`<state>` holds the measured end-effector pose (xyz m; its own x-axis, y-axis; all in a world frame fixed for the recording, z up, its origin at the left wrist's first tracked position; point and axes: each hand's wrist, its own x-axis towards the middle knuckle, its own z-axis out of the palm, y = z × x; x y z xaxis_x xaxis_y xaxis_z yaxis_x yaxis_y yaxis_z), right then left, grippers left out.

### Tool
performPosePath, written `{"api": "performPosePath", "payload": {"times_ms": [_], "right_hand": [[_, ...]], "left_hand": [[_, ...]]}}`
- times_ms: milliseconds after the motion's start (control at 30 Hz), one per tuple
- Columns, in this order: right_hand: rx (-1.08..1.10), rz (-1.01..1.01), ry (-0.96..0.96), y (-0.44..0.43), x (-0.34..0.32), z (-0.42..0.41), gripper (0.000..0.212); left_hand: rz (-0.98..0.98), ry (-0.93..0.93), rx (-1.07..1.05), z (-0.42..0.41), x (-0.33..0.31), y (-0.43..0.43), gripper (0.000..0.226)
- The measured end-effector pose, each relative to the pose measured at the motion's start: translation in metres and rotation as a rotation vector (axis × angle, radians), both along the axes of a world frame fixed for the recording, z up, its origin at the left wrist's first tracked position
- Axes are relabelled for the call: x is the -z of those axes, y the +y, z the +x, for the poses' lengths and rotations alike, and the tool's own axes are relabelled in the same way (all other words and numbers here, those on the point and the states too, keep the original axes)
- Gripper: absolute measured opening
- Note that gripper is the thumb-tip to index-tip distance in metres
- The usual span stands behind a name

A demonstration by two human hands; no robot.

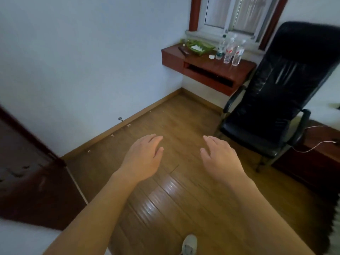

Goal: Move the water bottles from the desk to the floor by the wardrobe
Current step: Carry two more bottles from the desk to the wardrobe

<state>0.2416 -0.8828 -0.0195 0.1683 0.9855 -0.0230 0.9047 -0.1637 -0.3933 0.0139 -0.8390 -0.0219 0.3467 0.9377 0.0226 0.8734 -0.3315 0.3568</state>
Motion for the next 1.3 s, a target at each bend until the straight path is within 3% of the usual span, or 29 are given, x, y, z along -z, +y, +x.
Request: {"api": "performPosePath", "payload": {"times_ms": [667,1300], "right_hand": [[0.060,-0.036,-0.020,0.278,0.001,0.146,0.053],[0.317,-0.056,0.026,0.565,0.015,0.253,0.055]], "left_hand": [[-0.046,-0.032,0.028,0.142,0.006,0.296,0.049],[-0.060,-0.007,0.239,0.268,0.005,0.637,0.049]]}}
